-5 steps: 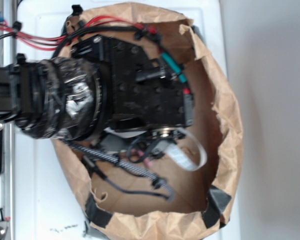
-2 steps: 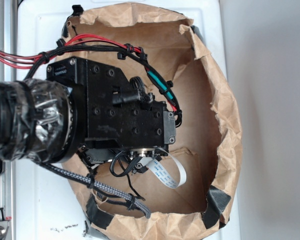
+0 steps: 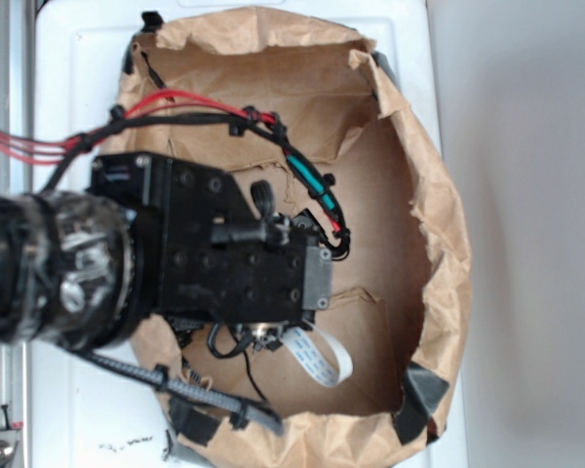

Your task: Grab the pink bunny.

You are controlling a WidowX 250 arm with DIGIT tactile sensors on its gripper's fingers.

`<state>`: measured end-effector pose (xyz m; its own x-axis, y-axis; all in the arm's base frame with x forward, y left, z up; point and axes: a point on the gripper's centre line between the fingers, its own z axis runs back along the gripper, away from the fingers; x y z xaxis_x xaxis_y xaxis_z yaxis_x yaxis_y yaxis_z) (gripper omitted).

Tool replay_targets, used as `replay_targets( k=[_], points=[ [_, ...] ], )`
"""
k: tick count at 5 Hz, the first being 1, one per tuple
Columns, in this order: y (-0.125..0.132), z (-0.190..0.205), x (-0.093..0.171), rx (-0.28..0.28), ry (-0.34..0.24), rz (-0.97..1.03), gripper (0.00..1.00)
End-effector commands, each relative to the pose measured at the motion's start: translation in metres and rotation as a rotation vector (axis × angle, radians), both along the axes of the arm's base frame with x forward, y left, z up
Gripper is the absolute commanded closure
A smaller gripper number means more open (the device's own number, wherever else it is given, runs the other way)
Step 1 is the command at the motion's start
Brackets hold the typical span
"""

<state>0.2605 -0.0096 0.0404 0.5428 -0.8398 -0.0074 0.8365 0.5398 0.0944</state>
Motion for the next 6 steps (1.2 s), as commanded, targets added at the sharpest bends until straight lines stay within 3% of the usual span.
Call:
replay_targets(
  k=[1, 2, 3, 6],
  points=[
    [-0.01, 0.015, 0.005, 0.017, -0.063, 0.023, 1.0],
    [-0.004, 0.024, 0.009, -0.001, -0.07, 0.119, 1.0],
    [0.017, 0.055, 0.017, -0.101, -0.067, 0.301, 1.0],
    [0.054, 0.144, 0.016, -0.197, -0.23, 0.654, 1.0]
  ],
)
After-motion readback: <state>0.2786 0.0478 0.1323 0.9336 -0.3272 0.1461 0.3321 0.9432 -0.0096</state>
